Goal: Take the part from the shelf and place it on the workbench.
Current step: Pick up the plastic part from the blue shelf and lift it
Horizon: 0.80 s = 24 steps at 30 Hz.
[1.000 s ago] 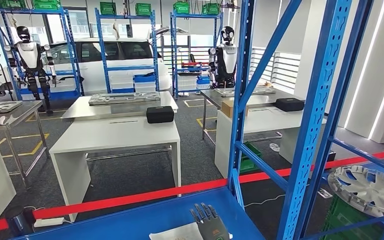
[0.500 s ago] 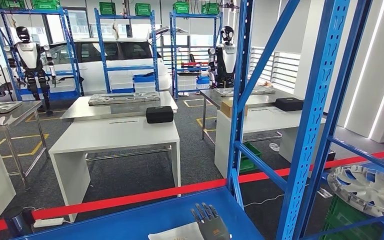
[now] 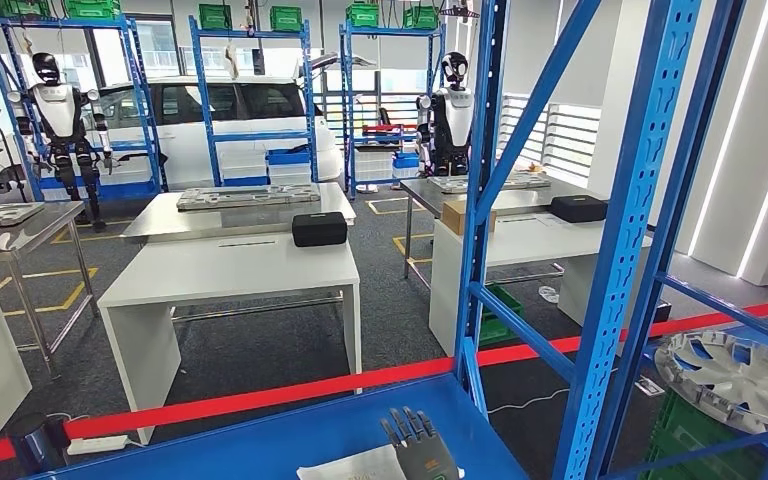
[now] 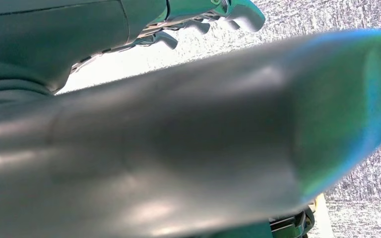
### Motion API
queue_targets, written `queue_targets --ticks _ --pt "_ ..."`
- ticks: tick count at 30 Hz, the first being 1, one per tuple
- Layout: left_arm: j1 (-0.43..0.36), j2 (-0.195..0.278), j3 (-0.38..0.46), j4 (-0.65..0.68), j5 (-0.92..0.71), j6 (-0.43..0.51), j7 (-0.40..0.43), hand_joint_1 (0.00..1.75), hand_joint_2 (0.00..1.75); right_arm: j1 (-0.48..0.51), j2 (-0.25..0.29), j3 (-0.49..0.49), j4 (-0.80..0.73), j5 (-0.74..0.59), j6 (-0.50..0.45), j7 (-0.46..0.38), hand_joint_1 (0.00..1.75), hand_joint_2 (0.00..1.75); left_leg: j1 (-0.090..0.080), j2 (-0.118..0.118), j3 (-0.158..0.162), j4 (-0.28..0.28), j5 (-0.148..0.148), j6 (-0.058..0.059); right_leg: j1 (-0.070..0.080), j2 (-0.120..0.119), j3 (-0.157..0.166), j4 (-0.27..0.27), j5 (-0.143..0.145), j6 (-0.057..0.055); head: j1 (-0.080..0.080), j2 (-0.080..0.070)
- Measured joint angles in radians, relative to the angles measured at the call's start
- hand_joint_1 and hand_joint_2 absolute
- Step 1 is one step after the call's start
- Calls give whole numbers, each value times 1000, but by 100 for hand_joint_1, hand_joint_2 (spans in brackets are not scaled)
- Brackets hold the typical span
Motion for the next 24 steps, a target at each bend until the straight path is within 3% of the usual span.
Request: queue_targets --ticks 24 --pt "0 1 1 0 -10 0 4 0 0 15 0 -2 0 -4 -2 -2 0 0 0 0 0 0 0 0 0 0 0 0 0 0 0 0"
